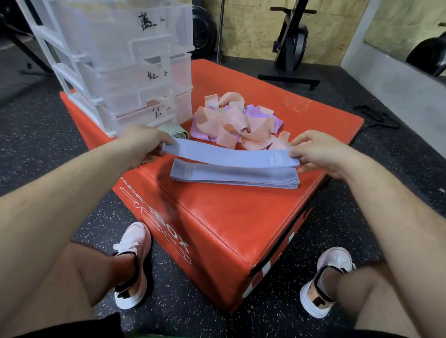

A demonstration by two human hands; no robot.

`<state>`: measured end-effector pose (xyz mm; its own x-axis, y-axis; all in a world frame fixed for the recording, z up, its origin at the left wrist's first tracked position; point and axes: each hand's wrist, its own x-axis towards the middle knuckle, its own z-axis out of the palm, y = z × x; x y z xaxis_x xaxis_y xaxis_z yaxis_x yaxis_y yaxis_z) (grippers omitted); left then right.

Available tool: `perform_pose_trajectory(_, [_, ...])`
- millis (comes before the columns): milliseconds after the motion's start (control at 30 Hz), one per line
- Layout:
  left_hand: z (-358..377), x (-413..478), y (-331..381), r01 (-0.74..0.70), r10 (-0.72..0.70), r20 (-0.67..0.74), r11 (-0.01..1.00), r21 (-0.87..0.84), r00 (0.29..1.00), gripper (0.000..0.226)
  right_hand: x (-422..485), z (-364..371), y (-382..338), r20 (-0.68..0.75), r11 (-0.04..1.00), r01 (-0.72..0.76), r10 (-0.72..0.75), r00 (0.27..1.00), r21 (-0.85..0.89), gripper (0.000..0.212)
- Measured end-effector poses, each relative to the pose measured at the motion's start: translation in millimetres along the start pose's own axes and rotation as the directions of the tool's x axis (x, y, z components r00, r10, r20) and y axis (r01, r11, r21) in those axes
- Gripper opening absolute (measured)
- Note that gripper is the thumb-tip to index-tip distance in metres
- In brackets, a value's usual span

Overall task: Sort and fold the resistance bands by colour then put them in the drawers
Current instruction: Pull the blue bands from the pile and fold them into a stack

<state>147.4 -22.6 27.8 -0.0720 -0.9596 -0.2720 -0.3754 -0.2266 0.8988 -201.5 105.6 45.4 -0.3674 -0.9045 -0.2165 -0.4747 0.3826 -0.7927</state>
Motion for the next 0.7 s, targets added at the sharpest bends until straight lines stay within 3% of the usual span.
perform_pose_trajectory(67, [7.9,-1.2,-7.7,-0.042,0.040,0.017,0.987,0.153,0.999,0.018,4.7,4.7,13.9,-0.010,0.994,-0.008,0.007,1.000,-0.109,0.021])
perform_pose_trajectory(133, [13.1,0.4,-16.4,-0.072,0.070,0.017,0.956,0.284,0.997,0.020,6.6,12.0,21.9,-0.015,0.970,0.048,-0.053,0.998,-0.237,0.017])
perform_pose_trajectory(267, [18.4,3.1,-30.8,-0.086,0.089,0.012,0.911,0.402,0.996,0.021,8.3,24.8,33.1,-0.018,0.902,0.103,-0.121,0.992,-0.419,0.012])
perform_pose_trajectory(567, [27.1,-1.5,-41.8,-0.136,0.144,0.019,0.874,0.466,0.989,0.022,7.5,23.9,42.0,-0.023,0.915,0.073,-0.090,0.996,-0.396,0.010])
perform_pose_trajectory(700, [30.9,-3.4,-44.1,-0.232,0.274,0.002,0.810,0.538,0.962,0.027,3.8,22.7,46.7,-0.035,0.918,0.083,-0.104,0.994,-0.389,0.006])
